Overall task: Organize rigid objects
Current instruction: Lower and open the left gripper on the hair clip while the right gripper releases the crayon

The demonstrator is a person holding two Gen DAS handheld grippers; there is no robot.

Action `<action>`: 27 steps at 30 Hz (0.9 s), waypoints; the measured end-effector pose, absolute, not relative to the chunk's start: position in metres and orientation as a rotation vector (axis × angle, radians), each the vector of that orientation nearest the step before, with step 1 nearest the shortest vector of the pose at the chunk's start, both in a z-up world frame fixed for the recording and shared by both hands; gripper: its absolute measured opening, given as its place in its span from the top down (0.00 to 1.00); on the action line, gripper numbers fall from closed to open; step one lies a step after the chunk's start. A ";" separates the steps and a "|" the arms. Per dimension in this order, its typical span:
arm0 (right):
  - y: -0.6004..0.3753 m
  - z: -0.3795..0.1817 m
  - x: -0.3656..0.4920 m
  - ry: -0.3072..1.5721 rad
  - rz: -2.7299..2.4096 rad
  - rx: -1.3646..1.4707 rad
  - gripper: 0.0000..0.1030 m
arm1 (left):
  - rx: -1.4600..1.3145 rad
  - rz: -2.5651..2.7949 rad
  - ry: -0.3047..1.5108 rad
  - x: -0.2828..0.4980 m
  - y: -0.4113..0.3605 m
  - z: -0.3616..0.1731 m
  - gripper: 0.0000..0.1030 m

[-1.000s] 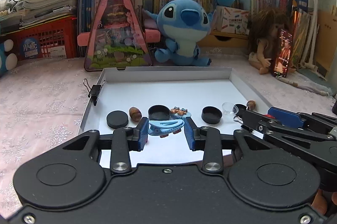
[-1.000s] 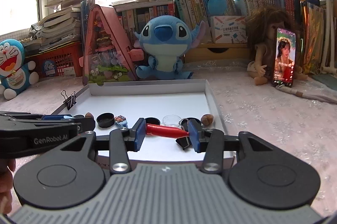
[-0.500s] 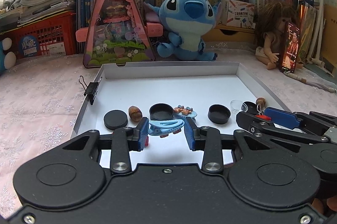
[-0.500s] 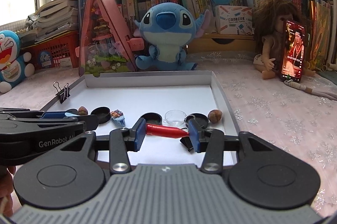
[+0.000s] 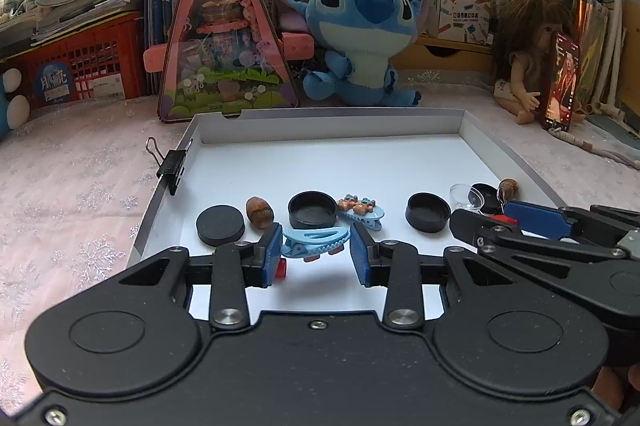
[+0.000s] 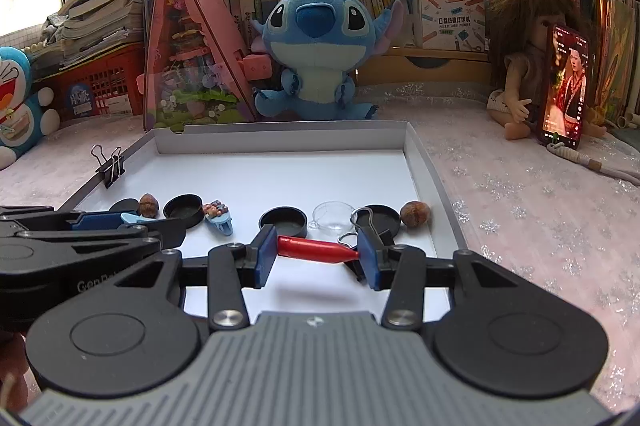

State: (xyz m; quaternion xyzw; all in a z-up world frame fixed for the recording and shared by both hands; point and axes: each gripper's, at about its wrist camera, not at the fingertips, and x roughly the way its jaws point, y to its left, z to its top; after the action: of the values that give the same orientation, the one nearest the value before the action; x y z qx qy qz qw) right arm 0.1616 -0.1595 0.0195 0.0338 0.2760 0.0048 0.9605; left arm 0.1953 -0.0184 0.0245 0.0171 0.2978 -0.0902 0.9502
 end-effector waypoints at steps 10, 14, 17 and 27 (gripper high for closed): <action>-0.159 0.020 0.164 0.558 0.007 0.072 0.49 | 0.040 -0.187 0.601 0.195 -0.020 0.024 0.66; -0.159 0.020 0.164 0.559 0.006 0.070 0.49 | 0.038 -0.186 0.601 0.195 -0.020 0.024 0.66; -0.160 0.019 0.165 0.561 0.004 0.069 0.49 | 0.033 -0.185 0.601 0.195 -0.018 0.025 0.62; -0.164 0.022 0.162 0.555 -0.012 0.077 0.38 | 0.022 -0.169 0.594 0.191 -0.013 0.030 0.43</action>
State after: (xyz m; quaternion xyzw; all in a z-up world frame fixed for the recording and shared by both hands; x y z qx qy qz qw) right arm 0.1618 -0.1636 0.0221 0.0382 0.2739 -0.0059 0.9610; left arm 0.1911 -0.0131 0.0303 0.0111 0.2925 -0.0830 0.9526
